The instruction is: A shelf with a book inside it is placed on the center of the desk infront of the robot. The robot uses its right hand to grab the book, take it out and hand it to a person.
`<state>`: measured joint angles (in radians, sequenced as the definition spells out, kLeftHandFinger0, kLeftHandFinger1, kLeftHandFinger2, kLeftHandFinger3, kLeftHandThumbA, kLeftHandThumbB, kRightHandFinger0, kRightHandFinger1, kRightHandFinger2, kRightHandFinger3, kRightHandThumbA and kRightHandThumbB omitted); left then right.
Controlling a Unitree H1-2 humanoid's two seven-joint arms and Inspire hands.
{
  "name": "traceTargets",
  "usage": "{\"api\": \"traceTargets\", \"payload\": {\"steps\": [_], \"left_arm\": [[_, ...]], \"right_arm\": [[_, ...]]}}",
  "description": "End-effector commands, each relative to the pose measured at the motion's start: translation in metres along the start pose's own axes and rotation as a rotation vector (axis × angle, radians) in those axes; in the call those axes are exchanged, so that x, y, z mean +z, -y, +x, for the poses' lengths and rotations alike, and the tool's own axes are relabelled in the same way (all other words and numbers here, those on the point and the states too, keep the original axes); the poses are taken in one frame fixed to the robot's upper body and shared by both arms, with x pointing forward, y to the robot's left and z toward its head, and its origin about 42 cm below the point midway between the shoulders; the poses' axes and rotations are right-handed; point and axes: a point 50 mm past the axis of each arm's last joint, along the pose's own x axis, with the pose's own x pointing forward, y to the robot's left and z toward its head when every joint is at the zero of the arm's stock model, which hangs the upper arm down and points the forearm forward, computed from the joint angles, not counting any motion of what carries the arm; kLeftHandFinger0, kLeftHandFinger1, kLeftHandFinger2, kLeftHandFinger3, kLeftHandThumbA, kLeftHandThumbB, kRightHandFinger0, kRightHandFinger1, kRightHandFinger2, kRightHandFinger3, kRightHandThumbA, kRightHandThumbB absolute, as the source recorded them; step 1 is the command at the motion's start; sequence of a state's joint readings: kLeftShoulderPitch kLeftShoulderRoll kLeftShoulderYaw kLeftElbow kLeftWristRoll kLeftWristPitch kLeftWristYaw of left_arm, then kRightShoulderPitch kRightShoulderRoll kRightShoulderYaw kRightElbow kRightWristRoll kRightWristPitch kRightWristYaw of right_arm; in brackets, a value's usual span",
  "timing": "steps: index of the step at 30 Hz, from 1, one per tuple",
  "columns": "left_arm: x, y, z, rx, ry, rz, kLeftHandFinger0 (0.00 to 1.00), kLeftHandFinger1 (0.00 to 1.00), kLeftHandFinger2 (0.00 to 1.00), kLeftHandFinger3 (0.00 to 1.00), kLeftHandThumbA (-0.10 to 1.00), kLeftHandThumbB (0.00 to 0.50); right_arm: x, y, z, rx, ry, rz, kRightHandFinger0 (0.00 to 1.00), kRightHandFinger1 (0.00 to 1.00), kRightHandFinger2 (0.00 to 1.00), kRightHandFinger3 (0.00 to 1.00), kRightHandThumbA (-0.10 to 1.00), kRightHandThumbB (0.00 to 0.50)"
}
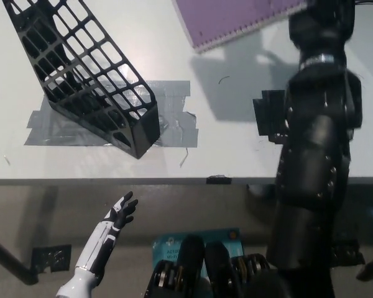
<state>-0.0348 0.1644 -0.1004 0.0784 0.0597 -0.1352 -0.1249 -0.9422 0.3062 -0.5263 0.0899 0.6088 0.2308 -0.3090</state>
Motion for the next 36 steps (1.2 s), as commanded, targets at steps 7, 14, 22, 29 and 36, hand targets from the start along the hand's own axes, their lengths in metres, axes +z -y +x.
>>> {"api": "traceTargets", "payload": {"steps": [7,14,22,29,36], "left_arm": [[0.01,-0.005,0.003,-0.013,0.042,0.018,1.0,1.0,1.0,1.0,1.0,0.22],[0.01,-0.006,0.004,-0.017,0.045,0.008,1.0,1.0,1.0,1.0,1.0,0.218],[0.01,-0.007,0.004,-0.018,0.044,0.036,1.0,1.0,1.0,1.0,1.0,0.227],[0.012,-0.009,0.007,-0.008,0.056,0.05,1.0,1.0,1.0,1.0,1.0,0.217],[0.015,-0.011,0.009,-0.006,0.062,0.05,1.0,1.0,1.0,1.0,1.0,0.209]], "right_arm": [[-0.054,0.072,-0.002,-0.205,-0.204,0.259,0.0,0.0,0.03,0.15,1.0,0.0],[-0.077,0.108,0.006,-0.388,-0.217,0.203,0.0,0.0,0.03,0.35,0.92,0.0],[-0.085,0.128,0.014,-0.491,-0.213,0.174,0.0,0.0,0.21,0.45,0.96,0.0],[-0.08,0.122,0.013,-0.303,-0.201,0.166,0.58,0.74,1.0,1.0,1.0,0.3],[-0.036,0.086,-0.002,0.158,-0.139,0.027,1.0,1.0,1.0,1.0,1.0,0.397]]}}
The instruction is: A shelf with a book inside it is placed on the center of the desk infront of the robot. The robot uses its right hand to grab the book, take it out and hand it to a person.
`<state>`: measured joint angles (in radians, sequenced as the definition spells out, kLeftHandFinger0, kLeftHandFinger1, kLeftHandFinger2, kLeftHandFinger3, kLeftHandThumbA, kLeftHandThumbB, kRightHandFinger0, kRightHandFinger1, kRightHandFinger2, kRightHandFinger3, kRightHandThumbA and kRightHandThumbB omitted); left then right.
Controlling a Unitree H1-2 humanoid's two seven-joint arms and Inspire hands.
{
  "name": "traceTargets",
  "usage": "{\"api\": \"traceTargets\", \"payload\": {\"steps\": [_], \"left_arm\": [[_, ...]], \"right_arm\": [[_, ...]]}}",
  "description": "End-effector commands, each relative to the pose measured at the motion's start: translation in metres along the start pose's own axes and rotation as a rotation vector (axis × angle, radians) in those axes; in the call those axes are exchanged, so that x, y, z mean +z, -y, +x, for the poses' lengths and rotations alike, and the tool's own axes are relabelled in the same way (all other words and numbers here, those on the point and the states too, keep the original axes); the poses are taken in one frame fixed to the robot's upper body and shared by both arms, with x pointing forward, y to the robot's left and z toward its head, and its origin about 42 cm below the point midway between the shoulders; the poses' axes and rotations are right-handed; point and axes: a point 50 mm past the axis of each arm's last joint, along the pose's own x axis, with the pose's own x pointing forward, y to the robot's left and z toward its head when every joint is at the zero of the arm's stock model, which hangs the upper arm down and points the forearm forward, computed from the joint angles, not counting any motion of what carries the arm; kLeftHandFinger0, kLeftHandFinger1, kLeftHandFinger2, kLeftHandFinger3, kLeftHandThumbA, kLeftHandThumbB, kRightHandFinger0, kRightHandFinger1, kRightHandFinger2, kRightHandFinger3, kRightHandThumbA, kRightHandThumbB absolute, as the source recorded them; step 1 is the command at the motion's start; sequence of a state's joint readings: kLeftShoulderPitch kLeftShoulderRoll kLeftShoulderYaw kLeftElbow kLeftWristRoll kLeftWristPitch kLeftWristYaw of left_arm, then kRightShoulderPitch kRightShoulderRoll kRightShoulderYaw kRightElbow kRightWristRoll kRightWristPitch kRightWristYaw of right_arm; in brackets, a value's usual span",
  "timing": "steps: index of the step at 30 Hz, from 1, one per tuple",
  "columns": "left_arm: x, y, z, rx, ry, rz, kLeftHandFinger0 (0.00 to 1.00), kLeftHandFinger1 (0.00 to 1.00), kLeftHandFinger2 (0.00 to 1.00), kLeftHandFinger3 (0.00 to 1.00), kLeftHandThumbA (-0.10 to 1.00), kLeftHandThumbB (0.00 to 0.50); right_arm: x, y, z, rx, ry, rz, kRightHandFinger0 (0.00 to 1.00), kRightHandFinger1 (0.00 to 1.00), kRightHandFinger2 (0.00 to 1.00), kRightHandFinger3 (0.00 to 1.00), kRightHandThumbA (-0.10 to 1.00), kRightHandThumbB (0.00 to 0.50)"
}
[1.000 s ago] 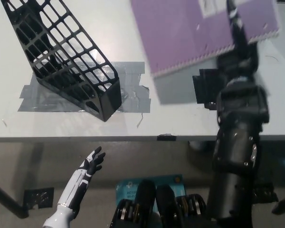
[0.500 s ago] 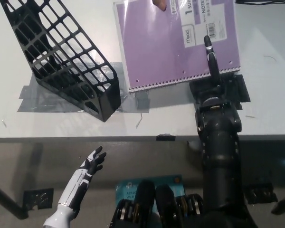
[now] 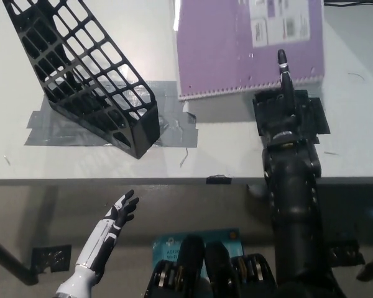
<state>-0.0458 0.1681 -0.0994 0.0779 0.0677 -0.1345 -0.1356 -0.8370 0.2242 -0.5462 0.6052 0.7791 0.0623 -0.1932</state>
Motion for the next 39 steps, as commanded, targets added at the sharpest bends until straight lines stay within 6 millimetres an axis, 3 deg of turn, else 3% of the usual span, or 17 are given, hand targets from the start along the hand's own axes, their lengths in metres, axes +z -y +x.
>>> {"api": "traceTargets", "payload": {"steps": [1,6,9,10,12,16,18,23,24,26,30,33,35,39], "left_arm": [[0.013,-0.009,0.006,0.006,0.054,0.037,1.0,1.0,1.0,1.0,1.0,0.209],[0.013,-0.011,0.009,0.006,0.06,0.036,1.0,1.0,1.0,1.0,1.0,0.212],[0.013,-0.011,0.009,0.008,0.056,0.038,1.0,1.0,1.0,1.0,1.0,0.218],[0.013,-0.012,0.009,0.008,0.057,0.039,1.0,1.0,1.0,1.0,1.0,0.218],[0.014,-0.013,0.01,0.009,0.061,0.032,1.0,1.0,1.0,1.0,1.0,0.211],[0.015,-0.015,0.013,0.009,0.066,0.03,1.0,1.0,1.0,1.0,1.0,0.213],[0.015,-0.016,0.013,0.013,0.056,0.03,1.0,1.0,1.0,1.0,1.0,0.229],[0.013,-0.014,0.009,0.013,0.052,0.019,1.0,1.0,1.0,1.0,1.0,0.235],[0.013,-0.014,0.009,0.012,0.054,0.02,1.0,1.0,1.0,1.0,1.0,0.237],[0.01,-0.011,0.005,0.009,0.048,0.015,1.0,1.0,1.0,1.0,1.0,0.241],[0.001,-0.006,-0.008,0.008,0.024,-0.011,1.0,1.0,1.0,1.0,1.0,0.23],[-0.004,-0.001,-0.016,0.007,0.005,-0.035,1.0,1.0,1.0,1.0,1.0,0.234],[-0.008,0.001,-0.021,0.013,-0.007,-0.04,1.0,1.0,1.0,1.0,1.0,0.238],[-0.012,0.002,-0.029,0.031,-0.019,-0.043,1.0,1.0,1.0,1.0,1.0,0.232]], "right_arm": [[0.032,-0.058,-0.023,0.463,0.069,-0.104,1.0,1.0,1.0,1.0,1.0,0.397],[0.064,-0.079,-0.061,0.623,0.166,-0.233,1.0,1.0,1.0,1.0,1.0,0.397],[0.084,-0.091,-0.102,0.696,0.271,-0.347,1.0,1.0,1.0,1.0,1.0,0.421],[0.086,-0.092,-0.107,0.702,0.28,-0.356,1.0,1.0,1.0,1.0,1.0,0.423],[0.099,-0.099,-0.137,0.769,0.371,-0.435,1.0,1.0,1.0,1.0,1.0,0.405],[0.11,-0.095,-0.179,0.839,0.503,-0.6,1.0,1.0,1.0,1.0,1.0,0.395],[0.108,-0.078,-0.194,0.853,0.509,-0.667,1.0,1.0,1.0,1.0,1.0,0.382],[0.097,-0.034,-0.203,0.785,0.442,-0.769,1.0,1.0,1.0,1.0,1.0,0.361],[0.093,-0.019,-0.205,0.763,0.411,-0.809,1.0,1.0,1.0,1.0,1.0,0.325],[0.089,0.009,-0.207,0.716,0.355,-0.866,1.0,1.0,1.0,1.0,1.0,0.307],[0.076,0.072,-0.211,0.559,0.202,-0.982,1.0,1.0,1.0,1.0,1.0,0.332],[0.071,0.101,-0.212,0.475,0.115,-1.021,1.0,1.0,1.0,1.0,1.0,0.332],[0.065,0.124,-0.211,0.423,0.04,-1.005,1.0,1.0,1.0,1.0,1.0,0.281],[0.055,0.14,-0.209,0.4,-0.026,-1.025,1.0,1.0,1.0,1.0,1.0,0.257]]}}
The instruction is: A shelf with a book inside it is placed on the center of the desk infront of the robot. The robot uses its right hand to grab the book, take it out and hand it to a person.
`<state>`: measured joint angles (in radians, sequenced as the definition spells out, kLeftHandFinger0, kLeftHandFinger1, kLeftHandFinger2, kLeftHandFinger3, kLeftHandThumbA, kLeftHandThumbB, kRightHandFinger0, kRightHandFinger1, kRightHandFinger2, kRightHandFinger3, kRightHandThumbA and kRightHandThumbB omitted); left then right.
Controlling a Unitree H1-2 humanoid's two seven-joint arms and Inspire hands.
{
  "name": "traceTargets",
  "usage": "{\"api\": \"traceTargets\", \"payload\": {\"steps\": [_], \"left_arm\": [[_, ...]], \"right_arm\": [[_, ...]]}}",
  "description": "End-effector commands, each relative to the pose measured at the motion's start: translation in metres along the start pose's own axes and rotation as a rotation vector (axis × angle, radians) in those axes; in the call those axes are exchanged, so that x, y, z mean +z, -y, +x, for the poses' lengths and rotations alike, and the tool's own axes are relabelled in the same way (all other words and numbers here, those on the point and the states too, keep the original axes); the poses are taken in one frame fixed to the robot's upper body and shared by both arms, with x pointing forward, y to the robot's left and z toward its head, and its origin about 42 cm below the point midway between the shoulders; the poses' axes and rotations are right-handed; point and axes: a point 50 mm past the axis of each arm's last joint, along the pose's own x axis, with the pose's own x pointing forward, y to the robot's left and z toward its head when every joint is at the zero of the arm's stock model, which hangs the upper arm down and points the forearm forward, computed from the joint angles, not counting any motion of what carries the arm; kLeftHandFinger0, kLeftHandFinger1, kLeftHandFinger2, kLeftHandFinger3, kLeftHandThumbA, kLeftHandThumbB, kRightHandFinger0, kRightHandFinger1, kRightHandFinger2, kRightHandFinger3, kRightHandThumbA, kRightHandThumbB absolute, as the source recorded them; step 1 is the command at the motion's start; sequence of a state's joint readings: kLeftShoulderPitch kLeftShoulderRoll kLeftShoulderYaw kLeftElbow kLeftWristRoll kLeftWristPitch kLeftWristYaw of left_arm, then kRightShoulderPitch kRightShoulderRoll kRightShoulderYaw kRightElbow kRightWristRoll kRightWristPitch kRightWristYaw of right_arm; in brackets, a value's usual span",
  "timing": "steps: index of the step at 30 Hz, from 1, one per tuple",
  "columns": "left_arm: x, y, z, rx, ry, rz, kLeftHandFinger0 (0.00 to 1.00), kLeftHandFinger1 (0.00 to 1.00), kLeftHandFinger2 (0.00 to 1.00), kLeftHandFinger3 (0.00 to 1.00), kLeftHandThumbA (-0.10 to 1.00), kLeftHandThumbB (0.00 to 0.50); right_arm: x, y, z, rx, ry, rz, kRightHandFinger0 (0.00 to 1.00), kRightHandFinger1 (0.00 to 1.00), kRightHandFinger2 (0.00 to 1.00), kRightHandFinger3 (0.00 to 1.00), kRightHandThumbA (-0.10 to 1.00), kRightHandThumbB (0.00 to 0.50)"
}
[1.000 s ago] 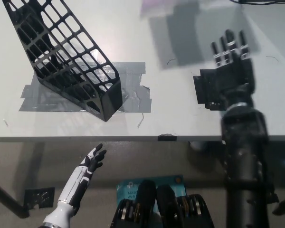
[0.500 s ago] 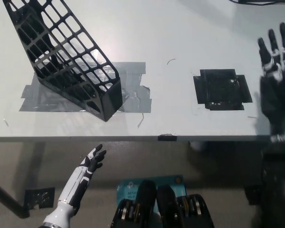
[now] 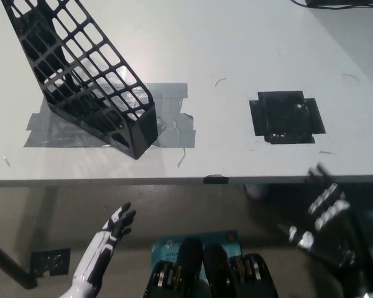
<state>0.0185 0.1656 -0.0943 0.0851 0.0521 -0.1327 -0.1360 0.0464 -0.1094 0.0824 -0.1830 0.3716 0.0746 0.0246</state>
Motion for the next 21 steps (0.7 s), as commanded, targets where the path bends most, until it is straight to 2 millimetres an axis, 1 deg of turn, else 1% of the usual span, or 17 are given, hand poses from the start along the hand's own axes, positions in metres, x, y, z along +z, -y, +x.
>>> {"api": "traceTargets", "payload": {"steps": [1,3,4,5,8,11,13,15,16,17,18,21], "left_arm": [[0.004,-0.002,-0.008,0.024,0.045,-0.012,1.0,1.0,1.0,1.0,1.0,0.225],[0.002,-0.001,-0.01,0.028,0.039,-0.017,1.0,1.0,1.0,1.0,1.0,0.222],[0.001,-0.001,-0.013,0.031,0.035,-0.024,1.0,1.0,1.0,1.0,1.0,0.218],[0.001,0.0,-0.014,0.031,0.033,-0.028,1.0,1.0,1.0,1.0,1.0,0.228],[0.0,0.0,-0.015,0.036,0.038,-0.037,1.0,1.0,1.0,1.0,1.0,0.229],[0.0,0.0,-0.015,0.043,0.038,-0.035,1.0,1.0,1.0,1.0,1.0,0.244],[0.0,-0.001,-0.014,0.043,0.043,-0.035,1.0,1.0,1.0,1.0,1.0,0.251],[0.001,-0.001,-0.014,0.044,0.039,-0.038,1.0,1.0,1.0,1.0,1.0,0.254],[0.001,-0.001,-0.014,0.044,0.038,-0.038,1.0,1.0,1.0,1.0,1.0,0.254],[0.002,-0.002,-0.014,0.045,0.039,-0.038,1.0,1.0,1.0,1.0,1.0,0.239],[0.003,-0.002,-0.013,0.047,0.043,-0.037,1.0,1.0,1.0,1.0,1.0,0.236],[0.003,-0.003,-0.012,0.046,0.045,-0.035,1.0,1.0,1.0,1.0,1.0,0.236]], "right_arm": [[-0.003,-0.009,0.005,0.086,0.022,-0.083,1.0,1.0,1.0,1.0,1.0,0.233],[-0.002,-0.011,0.005,0.091,0.015,-0.106,1.0,1.0,1.0,1.0,1.0,0.215],[-0.003,-0.013,0.004,0.09,0.008,-0.122,1.0,1.0,1.0,1.0,1.0,0.218],[-0.005,-0.014,0.004,0.094,0.002,-0.135,1.0,1.0,1.0,1.0,1.0,0.207],[-0.008,-0.013,0.005,0.099,-0.003,-0.163,1.0,1.0,1.0,1.0,1.0,0.215],[-0.01,-0.012,0.007,0.099,-0.01,-0.172,1.0,1.0,1.0,1.0,1.0,0.196],[-0.011,-0.012,0.008,0.099,-0.014,-0.177,1.0,1.0,1.0,1.0,1.0,0.193],[-0.013,-0.011,0.009,0.112,-0.019,-0.199,1.0,1.0,1.0,1.0,0.99,0.166],[-0.013,-0.011,0.01,0.114,-0.02,-0.202,1.0,1.0,1.0,1.0,0.99,0.165],[-0.013,-0.011,0.01,0.12,-0.021,-0.216,1.0,1.0,1.0,1.0,0.99,0.158],[-0.013,-0.011,0.012,0.127,-0.021,-0.231,1.0,1.0,1.0,1.0,0.99,0.157],[-0.012,-0.011,0.013,0.132,-0.019,-0.238,1.0,1.0,1.0,1.0,0.99,0.156]]}}
